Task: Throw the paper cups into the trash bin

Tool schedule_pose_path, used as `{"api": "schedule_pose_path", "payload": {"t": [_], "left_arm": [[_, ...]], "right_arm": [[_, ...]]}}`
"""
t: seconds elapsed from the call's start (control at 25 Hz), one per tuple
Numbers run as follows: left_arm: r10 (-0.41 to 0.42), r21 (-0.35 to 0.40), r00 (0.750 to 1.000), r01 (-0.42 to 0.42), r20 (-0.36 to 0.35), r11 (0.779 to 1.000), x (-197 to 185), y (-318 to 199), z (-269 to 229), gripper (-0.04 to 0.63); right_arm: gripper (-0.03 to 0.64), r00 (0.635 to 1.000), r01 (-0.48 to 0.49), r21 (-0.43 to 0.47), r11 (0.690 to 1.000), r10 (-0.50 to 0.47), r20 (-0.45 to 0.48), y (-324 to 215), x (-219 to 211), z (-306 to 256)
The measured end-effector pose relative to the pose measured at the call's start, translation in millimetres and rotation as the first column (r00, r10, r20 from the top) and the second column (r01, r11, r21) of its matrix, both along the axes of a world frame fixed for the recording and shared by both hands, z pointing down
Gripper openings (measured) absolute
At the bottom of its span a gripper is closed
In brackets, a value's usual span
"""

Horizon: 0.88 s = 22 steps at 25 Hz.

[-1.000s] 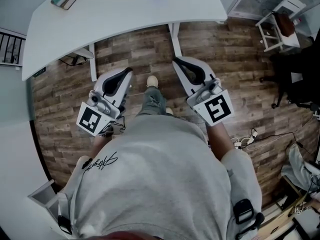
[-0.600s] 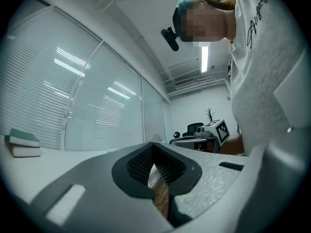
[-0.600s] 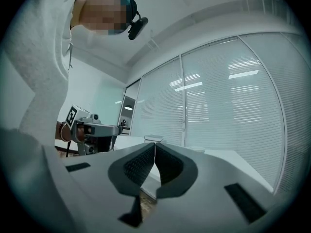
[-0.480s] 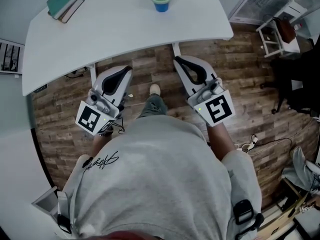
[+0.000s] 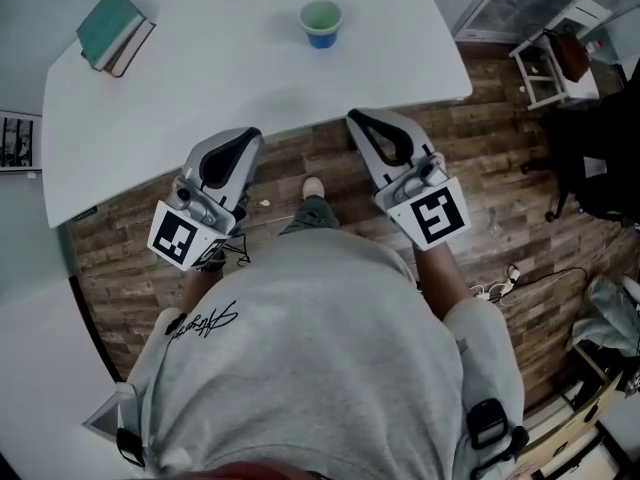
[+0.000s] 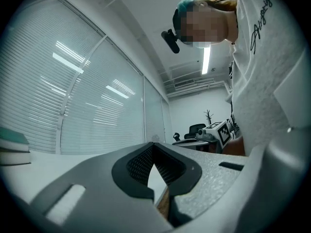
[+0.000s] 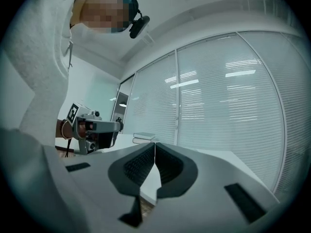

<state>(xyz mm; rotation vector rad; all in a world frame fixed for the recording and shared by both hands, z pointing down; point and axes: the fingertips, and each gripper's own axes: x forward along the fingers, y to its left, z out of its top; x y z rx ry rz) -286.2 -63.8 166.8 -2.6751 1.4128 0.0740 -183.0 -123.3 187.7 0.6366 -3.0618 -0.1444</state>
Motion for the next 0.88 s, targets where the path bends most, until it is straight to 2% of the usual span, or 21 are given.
{"api": "schedule_pose_path", "payload": {"t": [0.28, 0.6, 0.88], "left_arm": [[0.036, -0.008, 0.998, -0.037, -0.055, 0.999, -21, -38, -4, 0.000], [0.074, -0.008, 0.997, -0.074, -0.017, 0.997, -38, -71, -6, 0.000], [0.108, -0.007, 0.994, -0.108, -0.021, 0.994, -48, -95, -7, 0.000]], "right_arm": [[0.012, 0.998, -0.057, 0.002, 0.998, 0.057, -0.001, -36, -11, -3], [0.012, 0.993, -0.117, 0.016, 0.993, 0.117, 0.004, -69, -22, -6], [0.012, 0.986, -0.164, 0.055, 0.985, 0.164, -0.003, -91, -30, -9]]}}
